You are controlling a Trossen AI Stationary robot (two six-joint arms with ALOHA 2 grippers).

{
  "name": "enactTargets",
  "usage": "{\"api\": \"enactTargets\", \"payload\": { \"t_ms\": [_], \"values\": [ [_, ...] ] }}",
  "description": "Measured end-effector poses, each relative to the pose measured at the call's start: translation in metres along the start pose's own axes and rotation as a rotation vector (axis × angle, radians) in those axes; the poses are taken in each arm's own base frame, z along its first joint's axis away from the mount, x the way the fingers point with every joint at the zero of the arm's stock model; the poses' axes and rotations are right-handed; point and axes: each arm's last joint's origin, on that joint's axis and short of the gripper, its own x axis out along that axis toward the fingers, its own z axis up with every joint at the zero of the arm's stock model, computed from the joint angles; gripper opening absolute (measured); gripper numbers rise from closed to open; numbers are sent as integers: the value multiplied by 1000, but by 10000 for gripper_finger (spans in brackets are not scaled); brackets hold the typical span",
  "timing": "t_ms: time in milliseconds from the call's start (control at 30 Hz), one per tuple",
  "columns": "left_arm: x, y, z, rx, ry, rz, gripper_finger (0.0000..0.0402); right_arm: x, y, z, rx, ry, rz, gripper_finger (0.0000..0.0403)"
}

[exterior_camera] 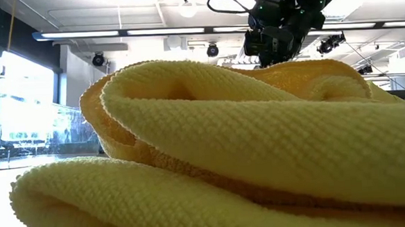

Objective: Sort microfiber towel by color & place in baskets
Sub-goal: Put the yellow microfiber cloth into the bottom transparent bin

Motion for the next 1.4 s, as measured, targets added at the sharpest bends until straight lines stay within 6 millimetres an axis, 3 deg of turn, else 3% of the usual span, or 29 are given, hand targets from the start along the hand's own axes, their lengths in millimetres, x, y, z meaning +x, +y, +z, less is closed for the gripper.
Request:
{"api": "enactTargets", "payload": {
  "t_ms": [367, 700, 1067, 1267, 1400],
  "values": [
    [-35, 25, 40, 154, -341, -191, 0, 0, 0, 0, 27, -2, -2, 30],
    [-77, 75, 85, 316, -595, -278, 0, 0, 0, 2, 103, -24, -5, 30],
    [-102, 144, 127, 469, -545, -334, 0, 0, -2, 4, 261, -51, -69, 30],
    [-107, 170, 137, 519, -490, -376, 0, 0, -2, 6, 329, -73, -77, 30],
    [-98, 176, 134, 576, -449, -357, 0, -1, -2, 9, 352, -111, -68, 30]
  ]
}}
